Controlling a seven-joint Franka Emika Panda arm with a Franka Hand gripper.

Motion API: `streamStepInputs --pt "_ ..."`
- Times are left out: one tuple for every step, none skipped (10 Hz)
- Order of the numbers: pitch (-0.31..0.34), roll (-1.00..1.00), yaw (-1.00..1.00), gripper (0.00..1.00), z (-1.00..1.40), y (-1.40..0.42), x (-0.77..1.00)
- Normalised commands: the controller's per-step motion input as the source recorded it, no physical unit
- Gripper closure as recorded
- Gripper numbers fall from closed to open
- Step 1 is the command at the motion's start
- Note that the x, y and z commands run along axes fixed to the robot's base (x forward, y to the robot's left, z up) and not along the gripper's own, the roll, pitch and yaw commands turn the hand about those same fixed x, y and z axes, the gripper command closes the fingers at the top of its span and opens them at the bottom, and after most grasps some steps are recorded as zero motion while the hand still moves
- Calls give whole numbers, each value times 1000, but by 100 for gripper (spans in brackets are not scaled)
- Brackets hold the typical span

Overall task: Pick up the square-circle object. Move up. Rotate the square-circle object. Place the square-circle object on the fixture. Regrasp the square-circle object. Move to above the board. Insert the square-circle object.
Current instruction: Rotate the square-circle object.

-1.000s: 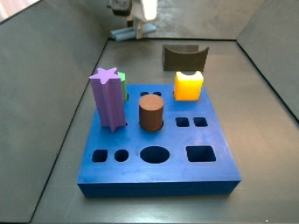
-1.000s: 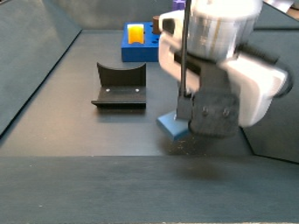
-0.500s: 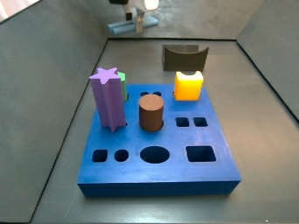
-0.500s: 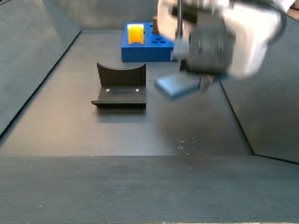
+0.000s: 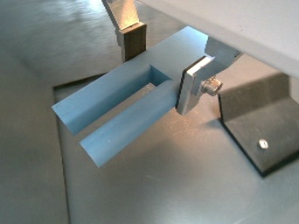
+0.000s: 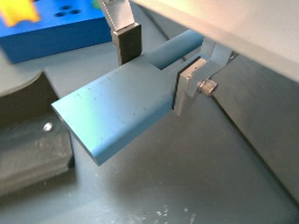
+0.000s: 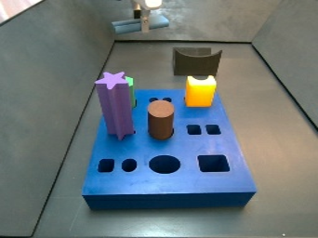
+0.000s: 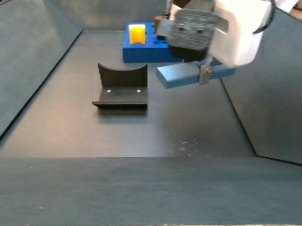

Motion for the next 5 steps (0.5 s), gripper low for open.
streamStepInputs --pt "-1 -2 -1000 100 -32 46 29" --pt "-1 -2 -1000 100 -31 41 30" --pt "-1 -2 -1000 100 -30 37 31" --pt "-1 -2 -1000 100 -29 31 32" --pt "-1 -2 -1000 100 -29 30 31"
